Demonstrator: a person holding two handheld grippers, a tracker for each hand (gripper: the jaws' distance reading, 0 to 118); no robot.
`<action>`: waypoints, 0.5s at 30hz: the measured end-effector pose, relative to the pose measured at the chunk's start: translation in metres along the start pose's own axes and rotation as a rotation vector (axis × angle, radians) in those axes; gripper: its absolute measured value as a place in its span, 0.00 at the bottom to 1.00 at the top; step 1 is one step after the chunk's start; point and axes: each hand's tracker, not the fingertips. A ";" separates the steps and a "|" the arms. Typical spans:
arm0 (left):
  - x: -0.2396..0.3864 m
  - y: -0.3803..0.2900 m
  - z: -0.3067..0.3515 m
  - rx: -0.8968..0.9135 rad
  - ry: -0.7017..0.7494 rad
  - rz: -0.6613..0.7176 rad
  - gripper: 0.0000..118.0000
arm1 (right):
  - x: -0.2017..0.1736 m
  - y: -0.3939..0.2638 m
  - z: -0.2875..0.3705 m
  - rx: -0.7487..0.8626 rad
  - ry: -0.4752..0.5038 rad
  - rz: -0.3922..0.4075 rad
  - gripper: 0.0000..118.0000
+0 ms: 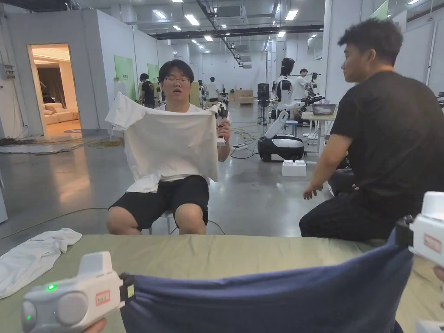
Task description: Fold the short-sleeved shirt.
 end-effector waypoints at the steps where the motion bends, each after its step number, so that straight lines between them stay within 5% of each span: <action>1: -0.005 -0.015 0.010 -0.007 -0.014 0.007 0.00 | 0.007 -0.014 0.012 -0.019 0.007 0.004 0.01; 15: -0.042 -0.238 0.186 -0.206 -0.088 0.044 0.00 | 0.080 -0.260 0.211 -0.336 -0.021 -0.208 0.01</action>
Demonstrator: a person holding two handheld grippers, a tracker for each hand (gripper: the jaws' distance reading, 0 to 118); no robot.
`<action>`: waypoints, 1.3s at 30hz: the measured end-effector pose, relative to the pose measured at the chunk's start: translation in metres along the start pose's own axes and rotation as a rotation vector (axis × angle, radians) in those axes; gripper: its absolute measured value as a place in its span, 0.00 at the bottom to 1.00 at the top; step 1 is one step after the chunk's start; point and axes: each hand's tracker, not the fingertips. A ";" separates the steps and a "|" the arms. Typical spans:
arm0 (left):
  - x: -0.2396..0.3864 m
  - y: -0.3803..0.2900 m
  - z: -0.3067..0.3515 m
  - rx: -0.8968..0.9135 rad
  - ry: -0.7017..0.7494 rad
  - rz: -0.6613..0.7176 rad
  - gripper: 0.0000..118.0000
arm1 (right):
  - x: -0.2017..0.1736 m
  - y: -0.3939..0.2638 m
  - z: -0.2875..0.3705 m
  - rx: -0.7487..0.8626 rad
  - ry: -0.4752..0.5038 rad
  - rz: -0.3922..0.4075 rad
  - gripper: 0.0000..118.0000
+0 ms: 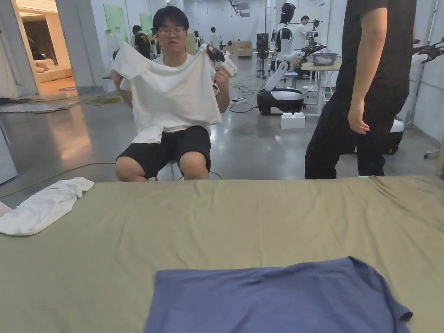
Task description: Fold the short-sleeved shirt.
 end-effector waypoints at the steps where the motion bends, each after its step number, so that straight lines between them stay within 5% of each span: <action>1: -0.003 -0.012 0.006 -0.021 0.003 -0.016 0.00 | 0.006 -0.012 0.006 -0.046 -0.016 0.017 0.01; 6: -0.012 -0.048 0.007 -0.160 0.029 -0.062 0.01 | 0.025 -0.053 0.009 -0.137 -0.061 0.044 0.01; 8: -0.012 -0.056 0.002 -0.197 0.041 -0.110 0.19 | 0.029 -0.062 0.005 -0.159 -0.048 0.078 0.02; 9: -0.012 -0.057 0.000 -0.209 0.073 -0.125 0.46 | 0.028 -0.064 0.002 -0.196 -0.049 0.112 0.15; 10: -0.015 -0.058 -0.002 -0.218 0.093 -0.131 0.69 | 0.028 -0.066 -0.002 -0.225 -0.063 0.138 0.41; 11: -0.016 -0.057 0.000 -0.205 0.093 -0.122 0.84 | 0.029 -0.067 -0.004 -0.213 -0.075 0.153 0.69; 12: -0.017 -0.053 0.006 -0.172 0.111 -0.106 0.85 | 0.030 -0.067 -0.004 -0.211 -0.075 0.155 0.84; 20: 0.041 0.017 0.116 0.418 0.194 -0.192 0.85 | -0.018 -0.003 0.070 0.208 0.034 0.168 0.79; 23: 0.073 0.029 0.152 0.532 0.224 -0.311 0.72 | -0.040 0.015 0.098 0.346 0.124 0.181 0.77; 28: 0.107 0.028 0.184 0.660 0.250 -0.456 0.19 | -0.073 0.021 0.132 0.460 0.151 0.283 0.48; 30: 0.113 0.025 0.192 0.680 0.216 -0.446 0.16 | -0.082 0.016 0.141 0.487 0.155 0.346 0.45; 31: 0.114 0.024 0.193 0.684 0.197 -0.431 0.02 | -0.087 0.013 0.144 0.495 0.161 0.376 0.34; 33: 0.114 0.020 0.195 0.694 0.166 -0.413 0.00 | -0.094 0.006 0.146 0.516 0.154 0.415 0.02; 39: 0.108 0.020 0.185 0.614 0.131 -0.392 0.00 | -0.100 -0.001 0.141 0.492 0.170 0.425 0.01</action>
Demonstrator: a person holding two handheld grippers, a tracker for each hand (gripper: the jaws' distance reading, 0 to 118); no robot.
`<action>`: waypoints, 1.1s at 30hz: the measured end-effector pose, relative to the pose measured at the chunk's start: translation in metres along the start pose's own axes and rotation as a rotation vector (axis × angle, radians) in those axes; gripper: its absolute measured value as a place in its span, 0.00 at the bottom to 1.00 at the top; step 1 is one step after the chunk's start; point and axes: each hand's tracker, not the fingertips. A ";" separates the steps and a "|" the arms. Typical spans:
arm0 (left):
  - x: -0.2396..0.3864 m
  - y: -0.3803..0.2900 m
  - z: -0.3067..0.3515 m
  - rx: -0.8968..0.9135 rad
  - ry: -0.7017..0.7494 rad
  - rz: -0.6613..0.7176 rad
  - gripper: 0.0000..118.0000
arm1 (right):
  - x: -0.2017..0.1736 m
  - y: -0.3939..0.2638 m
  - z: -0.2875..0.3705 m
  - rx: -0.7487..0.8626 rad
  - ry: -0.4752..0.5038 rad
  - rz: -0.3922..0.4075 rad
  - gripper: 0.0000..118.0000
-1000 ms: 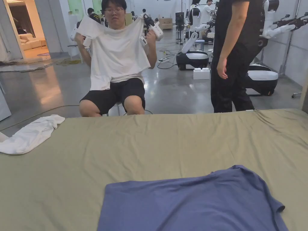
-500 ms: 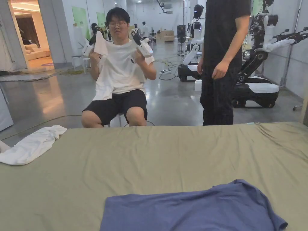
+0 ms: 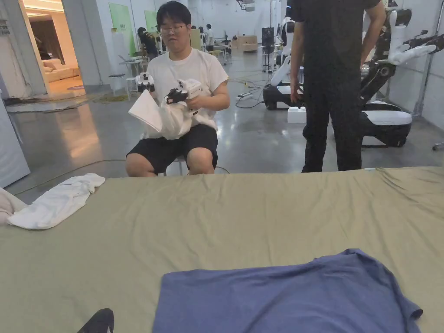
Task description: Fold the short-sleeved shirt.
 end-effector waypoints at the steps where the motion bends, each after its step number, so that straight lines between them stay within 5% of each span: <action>1: -0.002 -0.002 -0.001 -0.004 0.001 0.011 0.00 | 0.000 0.000 0.000 -0.006 -0.002 -0.011 0.01; 6: -0.019 -0.029 -0.020 -0.168 -0.030 0.114 0.03 | 0.005 -0.009 -0.002 -0.034 -0.005 -0.048 0.01; 7: -0.024 -0.042 -0.026 -0.201 -0.044 0.145 0.14 | 0.006 -0.011 -0.002 -0.049 -0.005 -0.054 0.01; 9: -0.035 -0.076 -0.045 -0.372 -0.052 0.203 0.59 | 0.008 -0.019 -0.001 -0.078 0.003 -0.084 0.01; 10: -0.041 -0.099 -0.060 -0.482 -0.085 0.245 0.66 | 0.010 -0.026 -0.002 -0.103 0.012 -0.111 0.01; 17: -0.047 -0.216 -0.110 -0.886 -0.149 0.252 0.58 | 0.018 -0.056 -0.003 -0.213 -0.005 -0.146 0.01; 19: -0.047 -0.230 -0.122 -0.963 -0.147 0.242 0.38 | 0.024 -0.062 0.001 -0.236 -0.021 -0.164 0.01; 23: -0.044 -0.230 -0.137 -1.025 -0.173 0.262 0.30 | 0.042 -0.075 0.008 -0.284 -0.074 -0.183 0.01; 27: -0.030 -0.226 -0.141 -1.047 -0.224 0.184 0.07 | 0.068 -0.098 0.000 -0.442 -0.111 -0.240 0.02; 28: -0.025 -0.226 -0.141 -1.062 -0.205 0.134 0.06 | 0.077 -0.108 -0.009 -0.530 -0.100 -0.269 0.10; 29: -0.021 -0.226 -0.142 -1.068 -0.207 0.111 0.06 | 0.084 -0.119 -0.017 -0.603 -0.101 -0.298 0.30; 30: -0.019 -0.227 -0.145 -1.075 -0.207 0.099 0.06 | 0.092 -0.132 -0.027 -0.684 -0.103 -0.323 0.64; 31: -0.018 -0.229 -0.147 -1.081 -0.205 0.098 0.06 | 0.099 -0.149 -0.038 -0.760 -0.091 -0.339 0.81; 33: -0.018 -0.229 -0.147 -1.085 -0.202 0.104 0.06 | 0.105 -0.173 -0.051 -0.810 -0.097 -0.318 0.79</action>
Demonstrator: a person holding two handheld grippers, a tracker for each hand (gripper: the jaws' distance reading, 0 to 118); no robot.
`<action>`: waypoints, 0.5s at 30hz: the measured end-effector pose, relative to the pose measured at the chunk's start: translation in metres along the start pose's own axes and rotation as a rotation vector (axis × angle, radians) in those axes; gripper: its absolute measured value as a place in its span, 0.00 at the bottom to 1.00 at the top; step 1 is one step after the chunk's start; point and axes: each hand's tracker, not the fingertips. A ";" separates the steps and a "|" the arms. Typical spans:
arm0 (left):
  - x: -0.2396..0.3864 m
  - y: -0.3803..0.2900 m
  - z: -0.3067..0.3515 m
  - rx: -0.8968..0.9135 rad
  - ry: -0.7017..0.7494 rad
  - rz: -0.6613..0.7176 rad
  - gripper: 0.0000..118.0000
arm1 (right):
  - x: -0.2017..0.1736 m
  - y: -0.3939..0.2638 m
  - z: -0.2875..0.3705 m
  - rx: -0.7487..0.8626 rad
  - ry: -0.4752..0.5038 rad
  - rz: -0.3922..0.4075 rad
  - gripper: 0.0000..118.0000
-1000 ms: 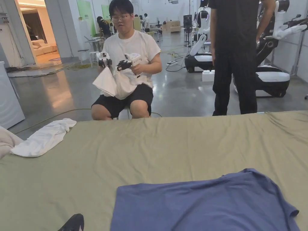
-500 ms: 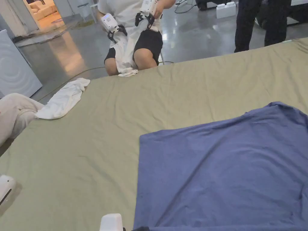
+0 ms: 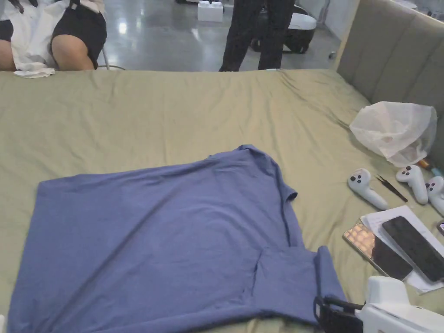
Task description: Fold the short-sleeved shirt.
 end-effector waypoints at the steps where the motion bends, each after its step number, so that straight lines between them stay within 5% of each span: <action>1: -0.001 0.000 0.000 -0.001 -0.004 0.006 0.06 | 0.002 -0.002 -0.015 -0.040 -0.047 0.012 0.78; 3: 0.004 -0.002 0.006 0.005 -0.015 0.021 0.06 | 0.006 0.001 -0.039 -0.115 -0.094 0.036 0.71; 8: 0.012 -0.005 0.013 0.009 -0.011 0.017 0.06 | -0.002 0.007 -0.043 -0.144 -0.027 0.008 0.05; 12: 0.004 0.005 0.030 0.057 -0.047 0.055 0.06 | -0.014 0.030 -0.022 -0.037 -0.024 0.062 0.05; 15: -0.007 0.040 0.052 0.174 -0.057 0.080 0.06 | -0.021 0.071 -0.019 0.060 0.018 0.032 0.05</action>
